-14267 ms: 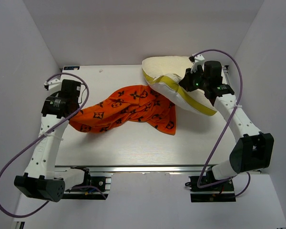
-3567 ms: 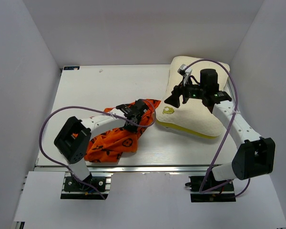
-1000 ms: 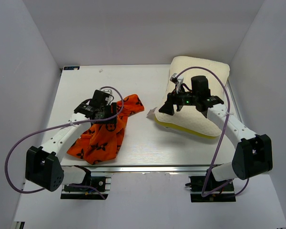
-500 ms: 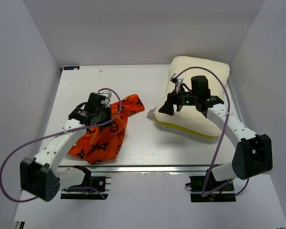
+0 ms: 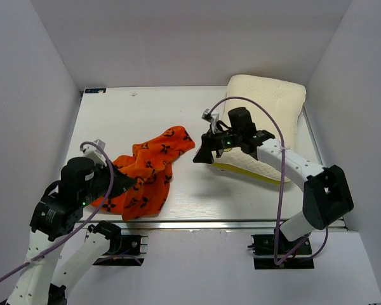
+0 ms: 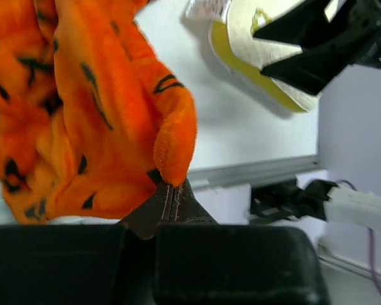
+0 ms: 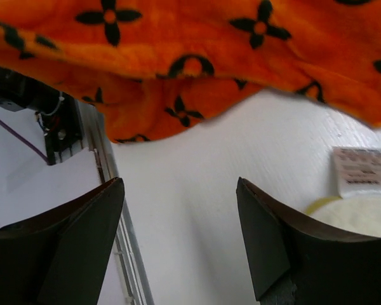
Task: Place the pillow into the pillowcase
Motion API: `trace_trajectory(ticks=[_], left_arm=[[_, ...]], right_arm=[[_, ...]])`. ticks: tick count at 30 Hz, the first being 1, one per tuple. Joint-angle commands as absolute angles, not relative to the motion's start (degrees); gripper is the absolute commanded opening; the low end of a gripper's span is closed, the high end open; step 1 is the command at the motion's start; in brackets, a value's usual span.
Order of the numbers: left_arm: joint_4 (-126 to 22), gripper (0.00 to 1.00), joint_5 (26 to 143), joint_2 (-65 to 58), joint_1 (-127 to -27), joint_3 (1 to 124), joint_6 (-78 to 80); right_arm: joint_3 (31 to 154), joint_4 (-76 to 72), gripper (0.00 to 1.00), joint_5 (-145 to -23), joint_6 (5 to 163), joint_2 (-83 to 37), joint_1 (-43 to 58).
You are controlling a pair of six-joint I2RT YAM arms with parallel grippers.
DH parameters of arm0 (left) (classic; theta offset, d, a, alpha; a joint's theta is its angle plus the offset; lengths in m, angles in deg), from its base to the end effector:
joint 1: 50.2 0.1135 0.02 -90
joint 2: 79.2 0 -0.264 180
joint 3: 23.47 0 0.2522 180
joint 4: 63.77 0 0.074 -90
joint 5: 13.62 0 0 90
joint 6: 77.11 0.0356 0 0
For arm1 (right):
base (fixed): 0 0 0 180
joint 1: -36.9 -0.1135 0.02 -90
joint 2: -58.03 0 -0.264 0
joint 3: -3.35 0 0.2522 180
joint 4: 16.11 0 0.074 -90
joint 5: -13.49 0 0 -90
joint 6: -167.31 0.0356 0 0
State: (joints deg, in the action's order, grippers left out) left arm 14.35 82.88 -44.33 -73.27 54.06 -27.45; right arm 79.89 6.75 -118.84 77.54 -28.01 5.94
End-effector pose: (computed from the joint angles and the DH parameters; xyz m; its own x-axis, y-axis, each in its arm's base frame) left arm 0.0701 -0.0343 0.3719 -0.7138 -0.3951 -0.5783 0.0159 0.8164 -0.5773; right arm 0.2752 0.1930 0.2816 -0.4625 -0.2740 -0.8432 -0.8662 0.3424 0.3638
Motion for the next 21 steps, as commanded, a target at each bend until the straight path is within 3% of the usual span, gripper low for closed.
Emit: trace_trajectory(ticks=[1, 4, 9, 10, 11, 14, 15, 18, 21], left_arm=[[23.6, 0.00, 88.7, -46.5, -73.5, 51.6, -37.7], [31.0, 0.00, 90.7, -48.5, -73.5, 51.1, -40.6], [30.9, 0.02, 93.5, -49.8, -73.4, 51.6, -44.2], [30.9, 0.11, 93.0, -48.5, -73.4, 52.2, -43.6], [30.9, 0.30, 92.1, -47.9, -73.5, 52.9, -43.3], [30.9, 0.46, 89.3, -44.5, -73.4, 56.0, -41.3], [30.8, 0.56, 89.0, -43.7, -73.4, 56.8, -40.6], [30.1, 0.64, 87.1, -41.0, -73.5, 60.6, -38.2], [28.2, 0.63, 84.6, -39.4, -73.5, 63.8, -36.4]], right_arm=[[83.6, 2.5, 0.76, -119.5, 82.5, -29.5, 3.9], [84.1, 1.0, 0.76, -120.6, 85.9, -30.8, 3.2], [84.3, 0.3, 0.76, -121.3, 88.3, -32.2, 2.8], [84.4, 0.3, 0.76, -121.3, 88.5, -32.3, 2.7], [84.5, 0.2, 0.76, -121.3, 88.6, -32.5, 2.7], [84.8, 0.3, 0.76, -121.3, 89.1, -32.8, 2.7], [84.8, 0.3, 0.76, -121.3, 89.2, -32.8, 2.7], [84.3, 0.9, 0.76, -121.1, 88.8, -32.6, 2.5], [83.7, 2.2, 0.76, -120.5, 88.1, -32.1, 2.5]])
